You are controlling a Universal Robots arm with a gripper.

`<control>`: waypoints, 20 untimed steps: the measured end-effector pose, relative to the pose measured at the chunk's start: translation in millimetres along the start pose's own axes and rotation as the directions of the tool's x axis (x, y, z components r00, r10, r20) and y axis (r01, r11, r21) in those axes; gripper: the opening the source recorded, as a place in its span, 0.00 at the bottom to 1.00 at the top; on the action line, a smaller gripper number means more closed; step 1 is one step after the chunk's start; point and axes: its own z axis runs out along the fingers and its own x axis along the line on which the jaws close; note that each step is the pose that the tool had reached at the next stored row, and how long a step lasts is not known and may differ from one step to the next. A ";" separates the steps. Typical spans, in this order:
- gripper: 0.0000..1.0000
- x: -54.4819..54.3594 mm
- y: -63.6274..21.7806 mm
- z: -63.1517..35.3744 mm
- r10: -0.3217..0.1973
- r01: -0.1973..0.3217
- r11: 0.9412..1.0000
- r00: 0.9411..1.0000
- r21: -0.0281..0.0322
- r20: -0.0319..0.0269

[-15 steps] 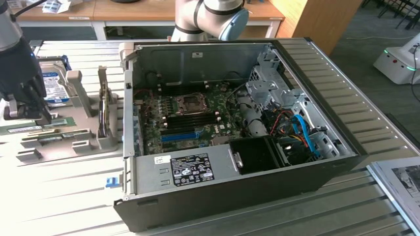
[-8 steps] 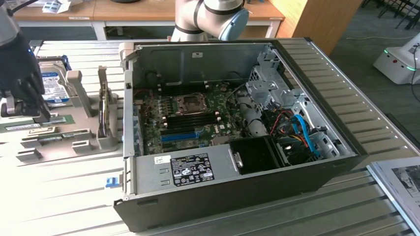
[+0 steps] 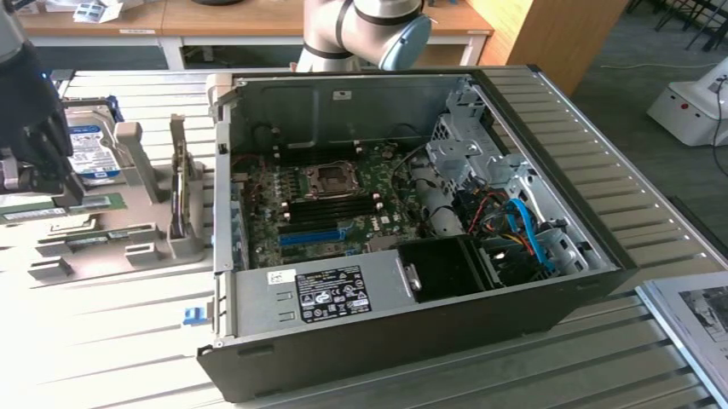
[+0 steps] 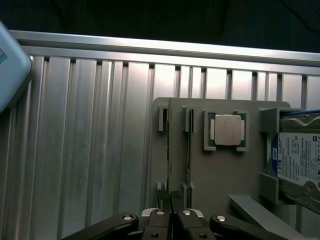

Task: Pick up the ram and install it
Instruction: 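Pick up the ram and move it above insertion slot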

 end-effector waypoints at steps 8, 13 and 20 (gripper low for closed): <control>0.12 -0.3 0.4 -13.8 0.000 0.000 1.000 1.000 -0.001 0.000; 0.12 -0.4 0.6 -22.4 0.000 0.000 1.000 1.000 -0.001 0.000; 0.12 -0.6 0.9 -32.7 0.000 0.000 1.000 1.000 -0.001 0.000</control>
